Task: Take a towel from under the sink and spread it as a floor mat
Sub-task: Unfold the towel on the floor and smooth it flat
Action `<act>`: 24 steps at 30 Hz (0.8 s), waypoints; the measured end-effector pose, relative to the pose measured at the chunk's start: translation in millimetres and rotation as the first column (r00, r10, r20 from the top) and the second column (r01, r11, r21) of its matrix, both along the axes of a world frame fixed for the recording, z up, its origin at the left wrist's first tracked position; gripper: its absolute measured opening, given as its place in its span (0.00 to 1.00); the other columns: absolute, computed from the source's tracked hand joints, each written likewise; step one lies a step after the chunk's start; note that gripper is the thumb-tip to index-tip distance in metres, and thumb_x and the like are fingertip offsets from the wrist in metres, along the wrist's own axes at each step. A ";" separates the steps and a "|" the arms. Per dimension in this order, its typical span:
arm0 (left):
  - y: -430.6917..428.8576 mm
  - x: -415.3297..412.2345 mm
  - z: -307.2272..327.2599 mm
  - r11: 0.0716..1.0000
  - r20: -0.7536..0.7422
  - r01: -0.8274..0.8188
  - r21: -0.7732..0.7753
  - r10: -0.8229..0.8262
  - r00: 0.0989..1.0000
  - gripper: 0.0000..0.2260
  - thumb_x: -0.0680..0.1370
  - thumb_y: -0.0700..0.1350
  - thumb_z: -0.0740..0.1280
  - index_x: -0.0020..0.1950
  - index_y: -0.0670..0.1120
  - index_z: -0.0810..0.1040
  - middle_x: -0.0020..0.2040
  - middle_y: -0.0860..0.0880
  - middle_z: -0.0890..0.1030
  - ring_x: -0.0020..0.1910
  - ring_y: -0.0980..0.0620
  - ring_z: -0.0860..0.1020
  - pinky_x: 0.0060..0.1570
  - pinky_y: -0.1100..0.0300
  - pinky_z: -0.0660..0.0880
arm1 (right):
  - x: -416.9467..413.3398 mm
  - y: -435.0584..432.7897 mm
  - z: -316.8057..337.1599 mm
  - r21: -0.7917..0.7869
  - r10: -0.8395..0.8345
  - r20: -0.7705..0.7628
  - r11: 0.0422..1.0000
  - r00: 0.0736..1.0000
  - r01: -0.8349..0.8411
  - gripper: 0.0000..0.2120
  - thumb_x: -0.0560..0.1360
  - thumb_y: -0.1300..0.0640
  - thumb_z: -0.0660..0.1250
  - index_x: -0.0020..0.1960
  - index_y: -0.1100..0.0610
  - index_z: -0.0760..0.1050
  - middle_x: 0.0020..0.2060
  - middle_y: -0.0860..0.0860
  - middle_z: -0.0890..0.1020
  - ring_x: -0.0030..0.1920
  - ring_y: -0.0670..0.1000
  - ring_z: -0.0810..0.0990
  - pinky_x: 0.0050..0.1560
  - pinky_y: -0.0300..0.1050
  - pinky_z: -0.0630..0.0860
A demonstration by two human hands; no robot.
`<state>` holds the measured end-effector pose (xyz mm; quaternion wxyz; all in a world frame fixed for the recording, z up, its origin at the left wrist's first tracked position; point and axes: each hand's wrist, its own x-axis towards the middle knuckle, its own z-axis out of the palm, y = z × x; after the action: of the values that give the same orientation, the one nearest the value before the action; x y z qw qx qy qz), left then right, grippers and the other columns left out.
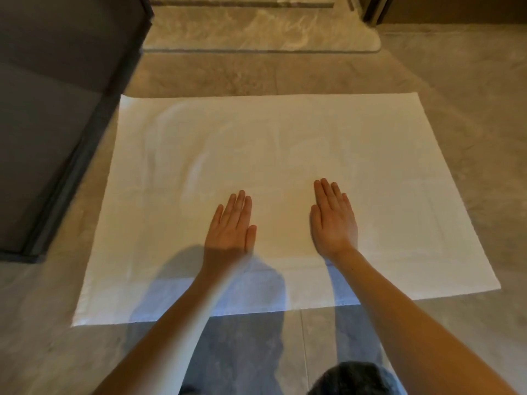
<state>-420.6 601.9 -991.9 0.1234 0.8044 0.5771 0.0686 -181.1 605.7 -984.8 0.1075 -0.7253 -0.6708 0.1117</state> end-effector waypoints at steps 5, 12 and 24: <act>-6.4 -44.3 2.1 0.994 -0.045 -0.112 0.011 0.112 0.993 0.27 0.82 0.51 0.44 0.79 0.42 0.53 0.79 0.46 0.52 0.79 0.48 0.51 0.77 0.51 0.47 | -0.6 0.0 -0.1 -0.021 -0.001 0.012 1.000 1.000 0.002 0.25 0.83 0.53 0.47 0.79 0.54 0.50 0.79 0.50 0.54 0.78 0.50 0.48 0.77 0.46 0.45; -49.8 53.4 16.8 0.997 0.062 0.069 -0.031 -0.067 0.996 0.28 0.82 0.53 0.42 0.79 0.42 0.47 0.79 0.44 0.45 0.79 0.47 0.45 0.77 0.50 0.42 | -1.9 -0.6 3.3 -0.020 0.000 0.017 1.000 1.000 0.000 0.25 0.83 0.53 0.46 0.79 0.55 0.51 0.78 0.50 0.55 0.78 0.51 0.49 0.77 0.46 0.45; -70.1 45.4 0.4 0.988 -0.045 0.153 -0.016 -0.154 0.987 0.28 0.83 0.53 0.49 0.78 0.39 0.54 0.79 0.41 0.54 0.78 0.44 0.54 0.76 0.48 0.53 | -0.6 -0.4 2.7 0.000 -0.007 -0.019 1.000 1.000 0.007 0.25 0.82 0.53 0.46 0.79 0.54 0.52 0.78 0.50 0.56 0.78 0.50 0.50 0.77 0.46 0.46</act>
<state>-375.1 531.8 -991.5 0.1201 0.8469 0.5167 0.0366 -181.7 605.2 -982.2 0.1142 -0.7266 -0.6671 0.1184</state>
